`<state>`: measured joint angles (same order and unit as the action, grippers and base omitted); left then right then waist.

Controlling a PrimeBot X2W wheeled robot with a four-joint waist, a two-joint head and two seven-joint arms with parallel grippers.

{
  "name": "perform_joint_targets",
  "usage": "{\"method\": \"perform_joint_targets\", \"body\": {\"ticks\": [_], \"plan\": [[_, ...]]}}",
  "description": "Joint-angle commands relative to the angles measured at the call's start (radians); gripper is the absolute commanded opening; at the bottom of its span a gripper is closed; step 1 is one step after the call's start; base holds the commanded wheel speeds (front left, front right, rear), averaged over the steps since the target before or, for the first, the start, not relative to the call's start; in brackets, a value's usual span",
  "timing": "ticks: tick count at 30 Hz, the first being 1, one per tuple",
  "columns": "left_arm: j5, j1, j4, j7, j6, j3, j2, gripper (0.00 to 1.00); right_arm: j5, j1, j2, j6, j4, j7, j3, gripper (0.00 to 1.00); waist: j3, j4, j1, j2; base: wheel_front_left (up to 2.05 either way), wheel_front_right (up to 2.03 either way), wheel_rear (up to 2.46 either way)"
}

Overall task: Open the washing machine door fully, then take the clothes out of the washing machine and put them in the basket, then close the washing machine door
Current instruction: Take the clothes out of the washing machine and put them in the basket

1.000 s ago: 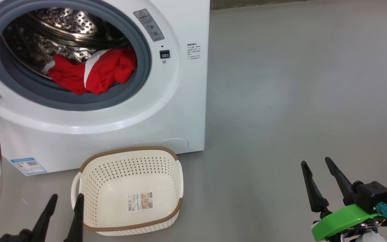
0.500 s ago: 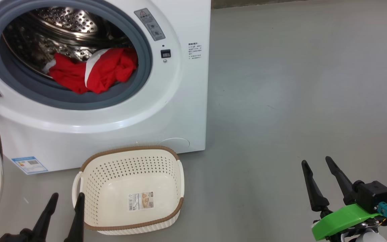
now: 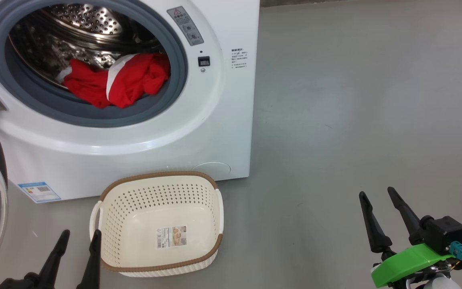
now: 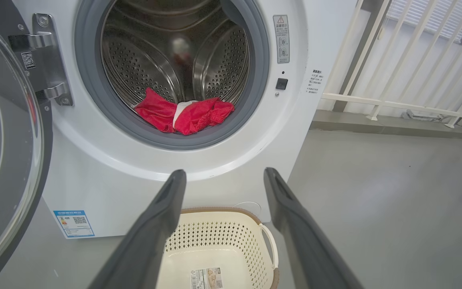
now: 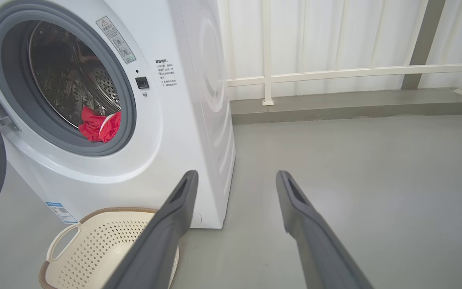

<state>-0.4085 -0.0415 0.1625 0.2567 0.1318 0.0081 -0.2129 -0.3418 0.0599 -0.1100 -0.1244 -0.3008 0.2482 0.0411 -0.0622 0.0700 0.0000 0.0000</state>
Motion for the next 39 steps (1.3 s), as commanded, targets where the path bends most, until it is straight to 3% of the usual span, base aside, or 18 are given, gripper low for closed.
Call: {"method": "perform_joint_targets", "body": {"ticks": [1, 21, 39], "plan": [[-0.003, 0.040, -0.026, 0.005, -0.001, 0.035, -0.027, 1.00, 0.010, 0.018, -0.008, -0.006, 0.027, 0.014, 0.019, 1.00, -0.002, -0.001, 0.0000, 0.0000, 0.57, -0.76, 0.19], [-0.026, 0.061, -0.025, 0.005, -0.001, 0.039, -0.030, 1.00, 0.010, 0.021, -0.001, -0.006, 0.025, 0.014, 0.032, 1.00, -0.015, -0.001, 0.0000, 0.0000, 1.12, -1.33, 0.20], [-0.021, 0.066, -0.008, 0.005, -0.001, 0.037, -0.027, 1.00, 0.009, 0.027, 0.000, -0.006, 0.023, 0.014, 0.041, 1.00, -0.024, -0.003, 0.0000, 0.0000, 0.13, -0.13, 0.00]]}}
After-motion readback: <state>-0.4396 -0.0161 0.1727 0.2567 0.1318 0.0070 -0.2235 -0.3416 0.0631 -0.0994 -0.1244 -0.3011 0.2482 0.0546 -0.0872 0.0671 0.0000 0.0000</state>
